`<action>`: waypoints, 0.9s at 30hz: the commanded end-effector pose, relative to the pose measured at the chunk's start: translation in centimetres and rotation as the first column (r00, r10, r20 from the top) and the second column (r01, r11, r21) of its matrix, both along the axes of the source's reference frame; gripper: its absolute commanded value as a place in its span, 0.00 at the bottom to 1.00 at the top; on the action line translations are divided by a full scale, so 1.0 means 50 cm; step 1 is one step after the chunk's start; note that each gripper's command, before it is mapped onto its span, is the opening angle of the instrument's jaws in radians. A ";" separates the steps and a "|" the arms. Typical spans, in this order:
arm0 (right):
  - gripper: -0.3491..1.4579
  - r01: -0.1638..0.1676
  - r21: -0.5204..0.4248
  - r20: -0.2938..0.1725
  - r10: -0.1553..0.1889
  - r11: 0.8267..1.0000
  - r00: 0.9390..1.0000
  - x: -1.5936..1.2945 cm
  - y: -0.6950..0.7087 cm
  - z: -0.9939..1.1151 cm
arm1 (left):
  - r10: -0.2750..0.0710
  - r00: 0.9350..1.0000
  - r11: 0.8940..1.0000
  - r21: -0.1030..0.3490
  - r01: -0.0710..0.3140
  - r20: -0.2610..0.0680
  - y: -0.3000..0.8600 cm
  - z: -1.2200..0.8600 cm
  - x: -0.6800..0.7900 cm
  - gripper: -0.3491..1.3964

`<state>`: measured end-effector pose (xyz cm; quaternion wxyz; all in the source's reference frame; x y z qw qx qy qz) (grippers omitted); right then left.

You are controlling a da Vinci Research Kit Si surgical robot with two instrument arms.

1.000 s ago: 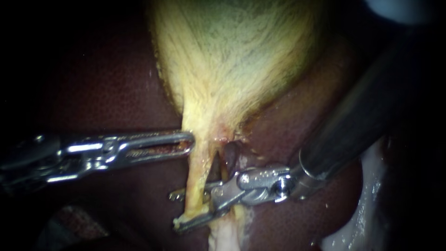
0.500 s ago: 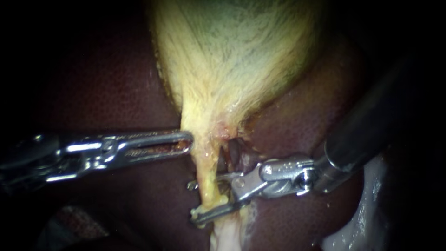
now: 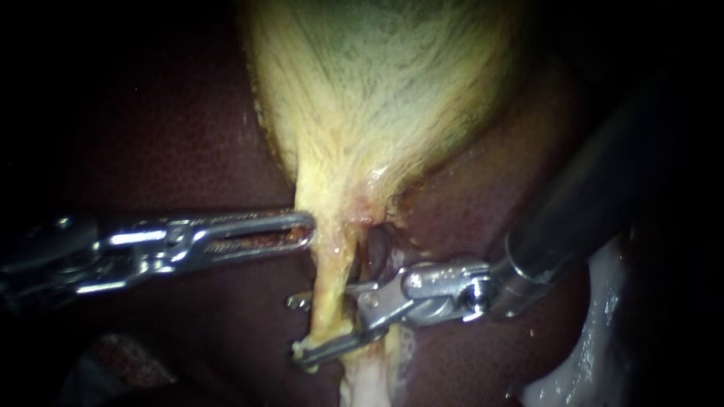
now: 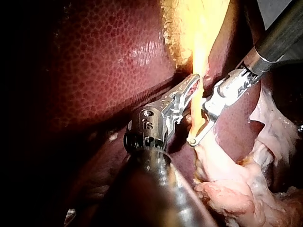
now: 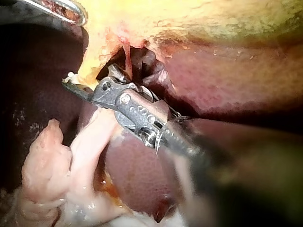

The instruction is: Going back second clip left tube

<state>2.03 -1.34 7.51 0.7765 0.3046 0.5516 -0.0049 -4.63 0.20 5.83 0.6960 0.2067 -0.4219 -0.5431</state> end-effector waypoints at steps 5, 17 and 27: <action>0.52 0.016 -0.041 -0.022 -0.017 0.999 1.000 -0.0019 -0.0003 -0.0003 | 0.000 1.000 1.000 0.000 0.000 -0.001 -0.0001 0.0000 0.0002 0.00; 0.52 0.040 -0.035 -0.034 -0.041 0.999 0.999 -0.0048 -0.0041 -0.0056 | 0.000 1.000 1.000 0.000 0.000 0.000 -0.0001 -0.0001 0.0005 0.00; 0.52 0.035 -0.034 -0.031 -0.036 0.999 0.999 -0.0042 -0.0028 -0.0044 | 0.001 1.000 1.000 0.000 -0.001 0.000 -0.0001 -0.0001 0.0006 0.00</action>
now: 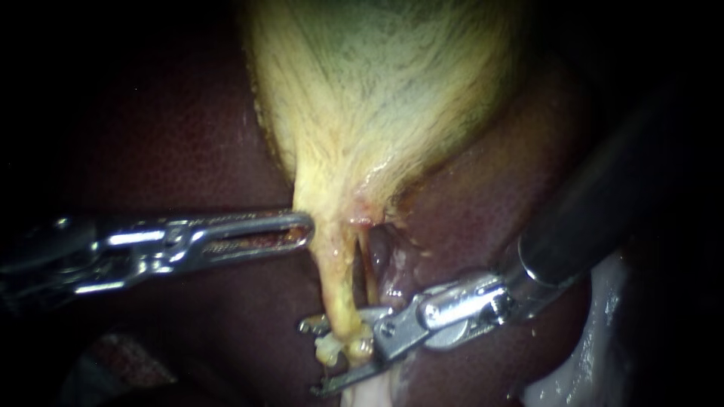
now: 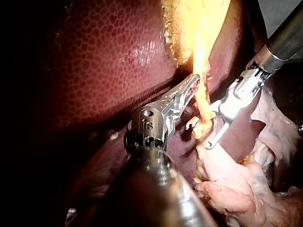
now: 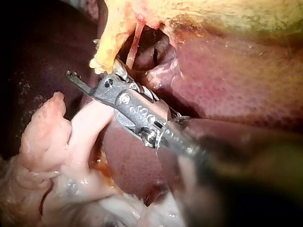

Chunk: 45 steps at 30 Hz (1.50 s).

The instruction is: Going back second clip left tube

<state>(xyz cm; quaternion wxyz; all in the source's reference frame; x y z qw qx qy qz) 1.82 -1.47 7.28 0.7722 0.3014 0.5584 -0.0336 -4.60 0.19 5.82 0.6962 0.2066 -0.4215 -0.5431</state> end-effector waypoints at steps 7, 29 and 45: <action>0.52 -0.004 -0.003 0.000 0.004 1.000 1.000 -0.0004 0.0024 0.0023 | 0.000 1.000 1.000 0.000 0.000 0.000 0.0000 0.0000 0.0000 0.00; 0.52 -0.078 -0.006 0.028 0.078 0.997 0.997 -0.0123 0.0085 -0.0014 | 0.001 1.000 1.000 0.000 -0.001 0.001 -0.0001 0.0000 0.0003 0.00; 0.52 -0.152 0.000 0.063 0.152 0.988 0.986 -0.0261 0.0174 -0.0099 | 0.001 1.000 1.000 -0.001 -0.001 0.001 -0.0002 0.0002 0.0003 0.00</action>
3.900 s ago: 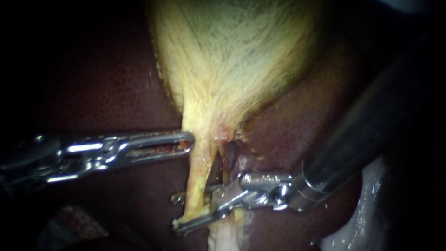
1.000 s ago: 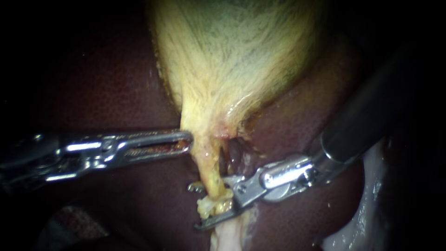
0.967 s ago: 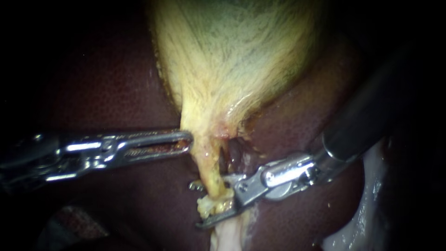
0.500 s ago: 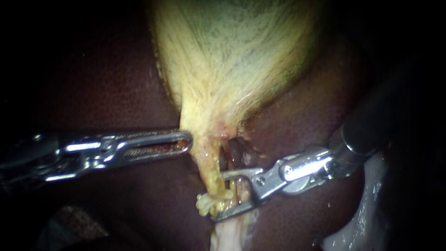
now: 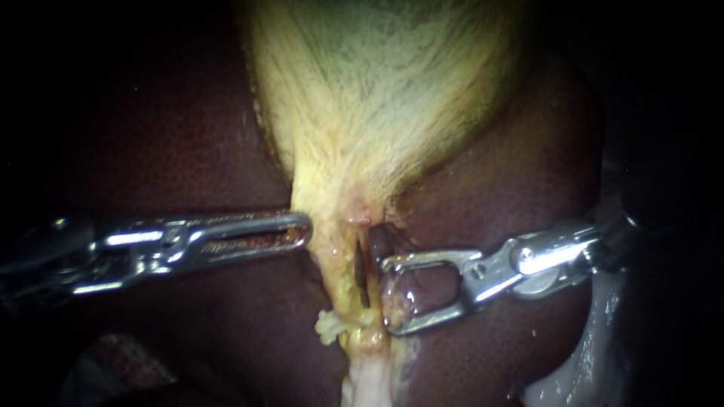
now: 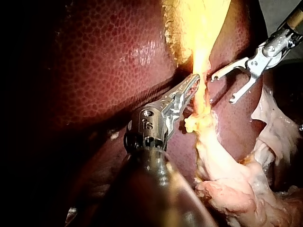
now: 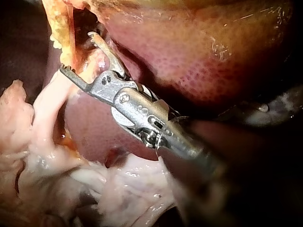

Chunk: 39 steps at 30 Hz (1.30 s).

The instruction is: Going back second clip left tube

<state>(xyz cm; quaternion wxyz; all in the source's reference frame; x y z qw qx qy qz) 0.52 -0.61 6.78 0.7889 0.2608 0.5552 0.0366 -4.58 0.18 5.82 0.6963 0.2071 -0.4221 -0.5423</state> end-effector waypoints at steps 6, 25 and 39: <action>0.52 0.018 -0.064 -0.023 -0.020 0.998 1.000 -0.0038 0.0018 -0.0043 | 0.000 1.000 1.000 0.000 0.000 -0.001 0.0000 0.0002 0.0000 0.00; 0.52 0.025 -0.184 -0.044 -0.034 0.983 0.998 -0.0084 0.0046 -0.0093 | -0.007 1.000 1.000 -0.015 0.006 -0.013 -0.0012 0.0068 -0.0035 0.00; 0.52 0.025 -0.189 -0.044 -0.034 0.982 0.998 -0.0077 0.0046 -0.0091 | 0.004 1.000 1.000 -0.011 -0.004 -0.019 -0.0016 0.0100 -0.0075 0.00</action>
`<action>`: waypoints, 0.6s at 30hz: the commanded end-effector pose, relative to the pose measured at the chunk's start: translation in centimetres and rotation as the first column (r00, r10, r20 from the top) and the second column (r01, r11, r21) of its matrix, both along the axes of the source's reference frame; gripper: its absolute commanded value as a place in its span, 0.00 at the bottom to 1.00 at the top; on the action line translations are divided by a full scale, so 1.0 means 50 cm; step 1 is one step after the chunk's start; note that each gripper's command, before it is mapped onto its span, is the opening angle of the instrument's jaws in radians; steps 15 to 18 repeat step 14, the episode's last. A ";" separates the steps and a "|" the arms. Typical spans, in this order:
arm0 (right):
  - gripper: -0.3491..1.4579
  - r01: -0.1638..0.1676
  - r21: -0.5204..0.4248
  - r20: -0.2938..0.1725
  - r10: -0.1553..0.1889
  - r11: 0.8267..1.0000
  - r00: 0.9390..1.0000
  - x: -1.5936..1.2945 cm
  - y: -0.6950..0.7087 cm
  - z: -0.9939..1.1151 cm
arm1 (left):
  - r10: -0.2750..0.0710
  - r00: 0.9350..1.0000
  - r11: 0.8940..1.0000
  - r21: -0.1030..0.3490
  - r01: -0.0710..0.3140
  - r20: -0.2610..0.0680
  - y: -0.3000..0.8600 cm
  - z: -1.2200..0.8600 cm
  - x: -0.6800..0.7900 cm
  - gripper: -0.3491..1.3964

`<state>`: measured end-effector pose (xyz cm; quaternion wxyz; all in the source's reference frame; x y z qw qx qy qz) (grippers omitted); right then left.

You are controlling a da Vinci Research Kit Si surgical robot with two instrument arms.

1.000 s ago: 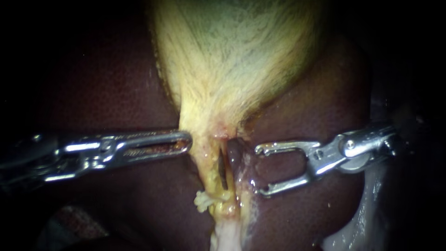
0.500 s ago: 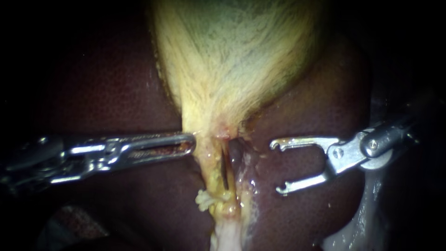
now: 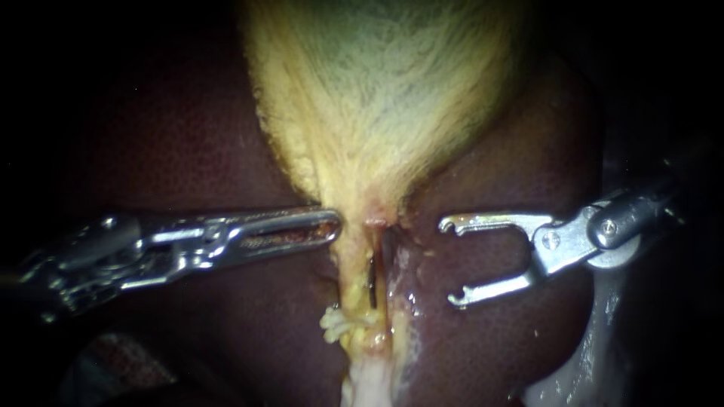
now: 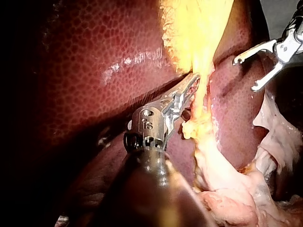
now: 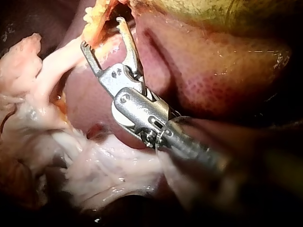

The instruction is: Going back second clip left tube

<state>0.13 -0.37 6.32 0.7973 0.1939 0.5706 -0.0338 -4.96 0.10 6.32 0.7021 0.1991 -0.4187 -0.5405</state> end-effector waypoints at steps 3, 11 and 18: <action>0.52 0.000 0.000 0.000 0.000 1.000 1.000 0.0000 0.0000 0.0001 | 0.000 1.000 1.000 0.000 0.000 -0.002 -0.0001 0.0001 -0.0001 0.00; 0.52 0.000 0.000 0.000 0.000 1.000 1.000 -0.0001 0.0000 -0.0001 | 0.003 1.000 1.000 0.002 -0.003 -0.003 0.0001 0.0005 -0.0007 0.00; 0.52 0.000 0.001 0.000 0.000 1.000 1.000 0.0000 -0.0001 -0.0005 | 0.003 1.000 1.000 0.002 -0.003 -0.003 0.0002 0.0007 -0.0009 0.00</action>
